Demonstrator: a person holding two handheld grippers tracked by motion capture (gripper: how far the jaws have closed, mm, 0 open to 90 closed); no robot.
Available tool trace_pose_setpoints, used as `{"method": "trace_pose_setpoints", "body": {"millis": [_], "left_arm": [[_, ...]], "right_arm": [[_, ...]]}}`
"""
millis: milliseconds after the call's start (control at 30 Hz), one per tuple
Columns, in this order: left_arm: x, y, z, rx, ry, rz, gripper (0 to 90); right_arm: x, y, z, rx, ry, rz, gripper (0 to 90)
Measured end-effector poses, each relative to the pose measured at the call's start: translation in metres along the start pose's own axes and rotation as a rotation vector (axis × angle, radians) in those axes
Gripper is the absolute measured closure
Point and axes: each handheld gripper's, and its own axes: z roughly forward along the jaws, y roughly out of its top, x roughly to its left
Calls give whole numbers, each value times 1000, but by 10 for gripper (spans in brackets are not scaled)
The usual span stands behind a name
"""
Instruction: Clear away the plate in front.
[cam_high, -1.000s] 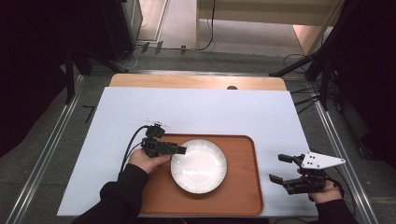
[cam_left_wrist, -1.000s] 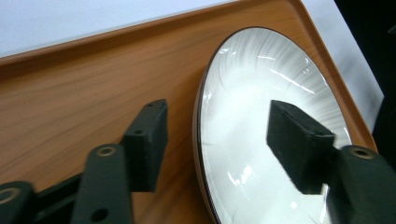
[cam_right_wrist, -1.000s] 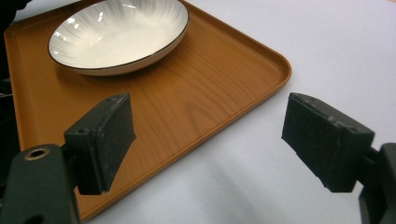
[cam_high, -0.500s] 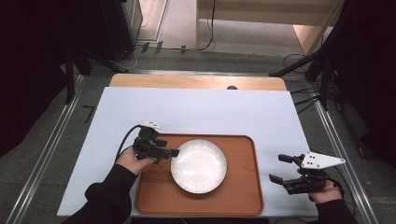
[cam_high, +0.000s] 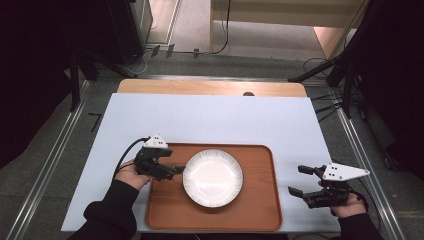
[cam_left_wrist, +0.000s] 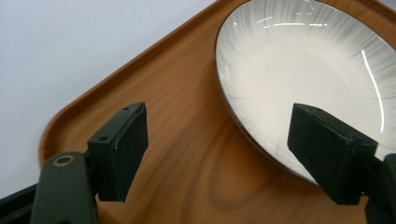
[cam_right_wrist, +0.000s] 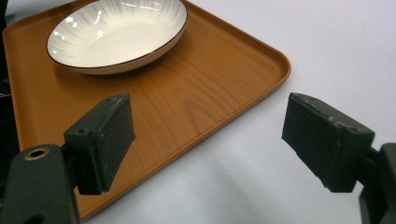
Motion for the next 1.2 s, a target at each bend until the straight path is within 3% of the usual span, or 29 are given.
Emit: {"method": "trace_pose_setpoints", "body": {"millis": [100,333,500,1200], "left_arm": [[4,-5,-5,-20,9,14,210],[10,-14,-12,-42,28,5,215],[14,-20,-17,-51,9,17,225],[38,-48,-46,-113,46,-40,224]], "right_arm": [[0,0,0,2,0,0,174],[0,0,0,6,1,2,173],[0,-1,-1,1,-2,1,172],[-1,-1,-1,-4,-12,2,161]]}}
